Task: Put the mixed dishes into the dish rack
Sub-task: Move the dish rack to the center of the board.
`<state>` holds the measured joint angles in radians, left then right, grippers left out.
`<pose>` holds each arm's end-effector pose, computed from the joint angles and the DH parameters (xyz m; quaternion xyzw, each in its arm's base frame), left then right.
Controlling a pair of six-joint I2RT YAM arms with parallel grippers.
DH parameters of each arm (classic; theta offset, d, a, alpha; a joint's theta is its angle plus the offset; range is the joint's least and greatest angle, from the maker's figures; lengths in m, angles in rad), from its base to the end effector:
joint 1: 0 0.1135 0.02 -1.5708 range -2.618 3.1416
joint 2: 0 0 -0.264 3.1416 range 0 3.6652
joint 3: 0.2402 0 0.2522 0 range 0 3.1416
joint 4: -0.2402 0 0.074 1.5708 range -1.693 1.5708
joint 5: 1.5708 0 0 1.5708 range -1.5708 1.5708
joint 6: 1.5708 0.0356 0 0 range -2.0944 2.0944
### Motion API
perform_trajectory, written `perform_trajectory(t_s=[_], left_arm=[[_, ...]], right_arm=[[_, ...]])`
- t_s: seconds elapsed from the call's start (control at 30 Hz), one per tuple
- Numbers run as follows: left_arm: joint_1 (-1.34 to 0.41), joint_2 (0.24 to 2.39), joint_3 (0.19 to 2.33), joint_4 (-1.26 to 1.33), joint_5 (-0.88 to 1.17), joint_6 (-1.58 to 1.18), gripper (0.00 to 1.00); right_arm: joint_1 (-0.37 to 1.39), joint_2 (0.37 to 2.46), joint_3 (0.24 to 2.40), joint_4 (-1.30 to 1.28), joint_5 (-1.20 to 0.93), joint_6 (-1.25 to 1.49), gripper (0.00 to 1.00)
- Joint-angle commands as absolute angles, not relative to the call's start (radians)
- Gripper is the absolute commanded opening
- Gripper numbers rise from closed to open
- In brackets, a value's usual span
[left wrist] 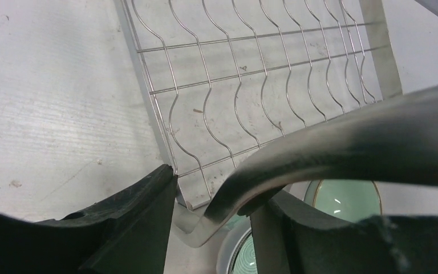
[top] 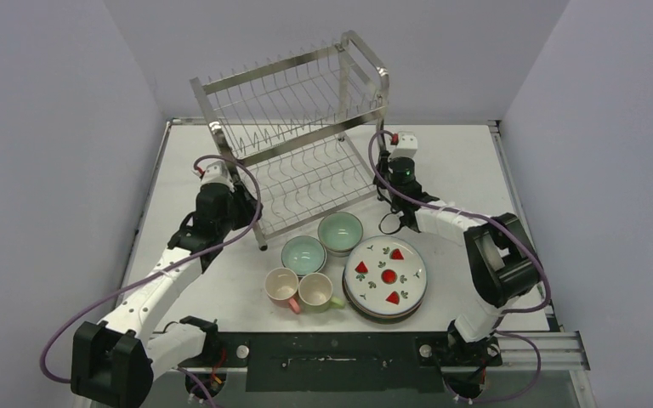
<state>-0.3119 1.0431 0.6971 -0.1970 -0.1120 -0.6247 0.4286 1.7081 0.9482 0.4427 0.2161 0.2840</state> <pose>0.2215 -0.0673 0.2584 -0.1626 0.8546 -0.1780 0.4600 0.3473 0.1503 0.2158 0.0049 0.8077 0.1215 0.5770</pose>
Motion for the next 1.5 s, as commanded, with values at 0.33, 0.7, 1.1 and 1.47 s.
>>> perform_trajectory(t_s=[0.33,0.7,1.1,1.47], left_arm=[[-0.310,1.251,0.866,-0.037,-0.151,-0.598,0.07],[-0.300,1.449,1.016,0.022,-0.101,-0.552,0.00],[-0.242,1.544,1.055,0.016,-0.127,-0.540,0.00],[-0.233,1.502,1.027,-0.032,-0.179,-0.535,0.00]], right_arm=[[0.433,1.359,0.808,0.406,0.420,0.422,0.00],[0.385,1.313,0.763,0.368,0.461,0.412,0.00],[0.366,1.471,0.833,0.358,0.390,0.426,0.00],[0.370,1.541,0.856,0.355,0.383,0.435,0.03]])
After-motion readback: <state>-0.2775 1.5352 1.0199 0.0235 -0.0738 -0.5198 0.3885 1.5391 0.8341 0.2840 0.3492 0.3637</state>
